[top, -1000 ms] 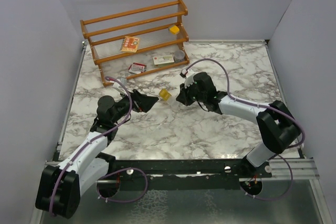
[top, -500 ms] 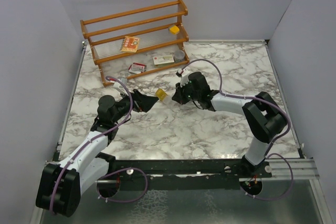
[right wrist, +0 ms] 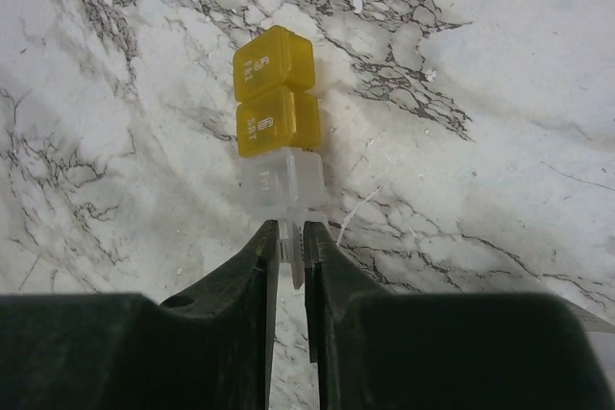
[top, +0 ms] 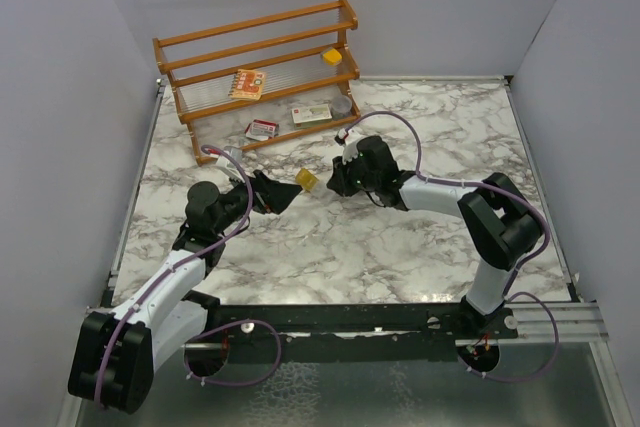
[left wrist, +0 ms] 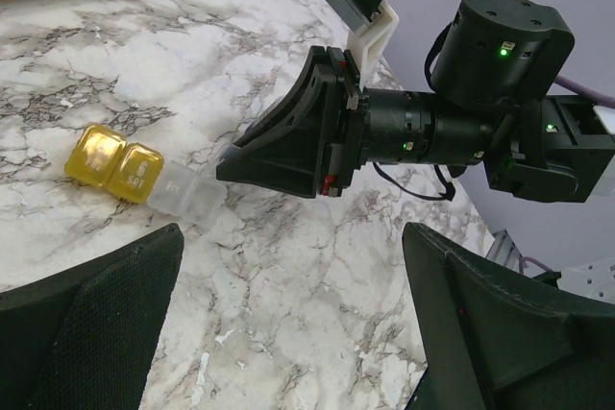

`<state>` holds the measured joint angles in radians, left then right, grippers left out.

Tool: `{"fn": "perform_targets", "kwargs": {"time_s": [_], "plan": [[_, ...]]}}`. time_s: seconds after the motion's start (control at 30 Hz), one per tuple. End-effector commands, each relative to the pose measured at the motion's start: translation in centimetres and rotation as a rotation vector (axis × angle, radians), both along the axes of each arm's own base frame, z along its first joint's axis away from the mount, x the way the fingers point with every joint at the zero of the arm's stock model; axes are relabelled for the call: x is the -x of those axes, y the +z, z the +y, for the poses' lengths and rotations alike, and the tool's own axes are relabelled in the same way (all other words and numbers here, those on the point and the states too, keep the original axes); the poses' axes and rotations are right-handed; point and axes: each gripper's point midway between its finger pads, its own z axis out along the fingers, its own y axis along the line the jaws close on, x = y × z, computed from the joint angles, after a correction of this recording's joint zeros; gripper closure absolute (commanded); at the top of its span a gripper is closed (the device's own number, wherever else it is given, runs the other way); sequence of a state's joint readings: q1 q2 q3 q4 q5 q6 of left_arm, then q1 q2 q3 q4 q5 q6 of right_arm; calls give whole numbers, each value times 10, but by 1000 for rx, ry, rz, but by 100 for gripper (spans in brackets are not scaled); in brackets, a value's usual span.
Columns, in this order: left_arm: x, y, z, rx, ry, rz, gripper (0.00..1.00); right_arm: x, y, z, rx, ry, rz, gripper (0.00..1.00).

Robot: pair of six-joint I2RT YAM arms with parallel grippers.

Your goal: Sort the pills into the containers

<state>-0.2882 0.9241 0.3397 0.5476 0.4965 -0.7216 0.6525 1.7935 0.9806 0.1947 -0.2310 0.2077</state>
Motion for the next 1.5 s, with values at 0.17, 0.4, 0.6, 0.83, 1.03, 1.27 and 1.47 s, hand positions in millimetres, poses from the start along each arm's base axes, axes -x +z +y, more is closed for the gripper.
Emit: {"fn": "perform_targets", "kwargs": {"time_s": [0.17, 0.4, 0.6, 0.83, 1.03, 1.27, 1.47], "plan": [[-5, 7, 2, -1, 17, -25, 1, -14, 6, -1, 17, -36, -36, 79], [-4, 8, 2, 2, 11, -23, 1, -17, 19, -4, 18, -47, -74, 72], [-5, 8, 1, -2, 12, -23, 1, -32, 58, -6, 34, -63, -173, 68], [-7, 6, 1, -14, 12, -29, 1, -40, 116, -23, 36, -144, -293, 68], [-10, 10, 2, -23, 19, -47, 1, -41, 125, -83, 145, -405, -328, 68], [-12, 9, 1, -30, 10, -44, 1, -27, 106, -105, 207, -452, -291, 68], [-10, 6, 1, -44, 9, -52, 1, -26, 84, -105, 203, -471, -258, 34]]}}
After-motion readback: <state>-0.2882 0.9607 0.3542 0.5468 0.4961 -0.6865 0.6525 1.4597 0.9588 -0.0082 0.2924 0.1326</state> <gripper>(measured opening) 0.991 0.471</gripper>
